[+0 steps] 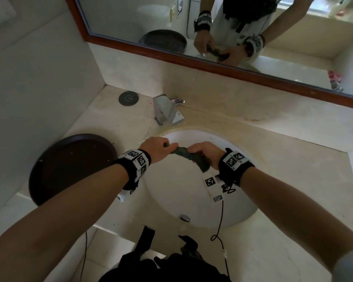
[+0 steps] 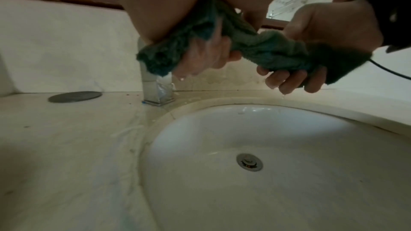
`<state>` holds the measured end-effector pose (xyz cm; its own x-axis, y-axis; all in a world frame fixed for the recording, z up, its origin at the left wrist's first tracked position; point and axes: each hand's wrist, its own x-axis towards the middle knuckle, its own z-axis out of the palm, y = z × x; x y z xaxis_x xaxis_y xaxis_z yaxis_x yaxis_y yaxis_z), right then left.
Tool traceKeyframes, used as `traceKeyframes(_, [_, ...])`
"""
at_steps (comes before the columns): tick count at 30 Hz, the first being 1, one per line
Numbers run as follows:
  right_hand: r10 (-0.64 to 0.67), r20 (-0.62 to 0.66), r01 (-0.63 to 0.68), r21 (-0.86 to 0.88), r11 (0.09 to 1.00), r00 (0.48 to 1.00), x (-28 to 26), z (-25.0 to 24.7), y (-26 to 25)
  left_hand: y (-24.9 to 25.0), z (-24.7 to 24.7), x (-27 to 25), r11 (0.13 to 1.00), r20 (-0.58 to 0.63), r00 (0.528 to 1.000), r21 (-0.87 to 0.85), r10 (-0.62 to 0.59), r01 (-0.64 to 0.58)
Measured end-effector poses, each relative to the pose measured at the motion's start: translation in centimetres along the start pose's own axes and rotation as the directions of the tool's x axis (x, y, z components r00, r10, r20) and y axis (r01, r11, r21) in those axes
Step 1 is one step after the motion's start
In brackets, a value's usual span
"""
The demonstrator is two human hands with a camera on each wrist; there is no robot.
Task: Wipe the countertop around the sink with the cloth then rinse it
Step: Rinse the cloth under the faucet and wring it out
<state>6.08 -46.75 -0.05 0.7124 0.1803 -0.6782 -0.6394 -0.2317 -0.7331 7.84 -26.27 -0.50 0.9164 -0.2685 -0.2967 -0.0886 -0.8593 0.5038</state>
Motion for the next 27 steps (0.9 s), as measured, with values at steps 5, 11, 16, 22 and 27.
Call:
traceKeyframes(5, [-0.118, -0.056, 0.093, -0.332, 0.939, 0.991, 0.0, 4.2, -2.8, -3.4, -2.5, -2.9, 0.994, -0.036, 0.998, -0.098, -0.054, 0.05])
traceKeyframes(11, [-0.28, -0.062, 0.232, -0.405, 0.884, 0.958, 2.3, 11.9, -5.7, -9.1, -5.9, -7.3, 0.983, -0.127, 0.977, -0.093, -0.17, 0.159])
traceKeyframes(16, [-0.431, -0.054, 0.336, -0.545, 0.769, 0.901, 4.8, 19.4, -7.4, -14.1, -8.1, -11.1, 0.954, -0.27, 0.917, -0.146, -0.293, 0.262])
traceKeyframes(22, [-0.419, 0.025, 0.327, -0.667, 0.669, 0.908, 5.5, 26.9, -8.5, -19.3, -9.0, -14.5, 0.901, -0.379, 0.817, -0.187, -0.434, 0.391])
traceKeyframes(27, [-0.429, 0.069, 0.349, -0.703, 0.62, 0.901, 7.1, 30.3, -8.0, -21.8, -8.0, -14.9, 0.852, -0.352, 0.776, -0.255, -0.523, 0.458])
